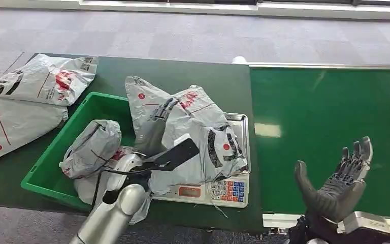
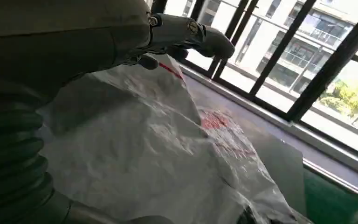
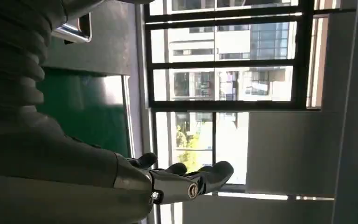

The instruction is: Moved the parcel from conveyor to table for the left to box.

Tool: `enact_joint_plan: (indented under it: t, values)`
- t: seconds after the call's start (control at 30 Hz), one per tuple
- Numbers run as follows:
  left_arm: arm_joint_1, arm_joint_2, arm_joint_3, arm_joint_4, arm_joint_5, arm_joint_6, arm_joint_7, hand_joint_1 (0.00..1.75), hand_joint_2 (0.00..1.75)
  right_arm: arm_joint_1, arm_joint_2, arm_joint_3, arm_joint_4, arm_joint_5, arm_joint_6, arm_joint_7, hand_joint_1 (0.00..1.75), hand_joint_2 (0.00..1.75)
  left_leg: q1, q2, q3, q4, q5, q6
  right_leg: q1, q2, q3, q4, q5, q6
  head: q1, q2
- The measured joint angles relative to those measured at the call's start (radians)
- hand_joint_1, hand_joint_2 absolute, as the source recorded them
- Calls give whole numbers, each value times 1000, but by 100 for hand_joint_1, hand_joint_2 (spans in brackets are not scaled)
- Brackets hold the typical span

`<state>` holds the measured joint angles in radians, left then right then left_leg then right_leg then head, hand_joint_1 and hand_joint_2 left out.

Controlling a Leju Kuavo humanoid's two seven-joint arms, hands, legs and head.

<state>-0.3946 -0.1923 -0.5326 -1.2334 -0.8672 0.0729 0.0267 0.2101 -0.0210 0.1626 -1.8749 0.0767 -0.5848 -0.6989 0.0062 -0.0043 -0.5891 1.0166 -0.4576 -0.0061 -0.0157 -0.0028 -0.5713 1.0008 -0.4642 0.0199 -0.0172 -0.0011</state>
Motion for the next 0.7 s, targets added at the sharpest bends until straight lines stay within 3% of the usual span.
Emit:
enact_joint_plan:
  t: [0.23,0.7]
  values:
    - [-70,-75,-48,243,-17,10,-6,0,175,-6,9,26,2,4,-8,4,0,175,0,0,0,0,0,0,0,1,0,0,0,0,0,0]
    - [-95,-96,-60,329,-20,10,-5,0,175,-7,12,29,2,3,-7,5,0,175,0,0,-1,0,0,0,0,1,-1,0,0,0,0,0]
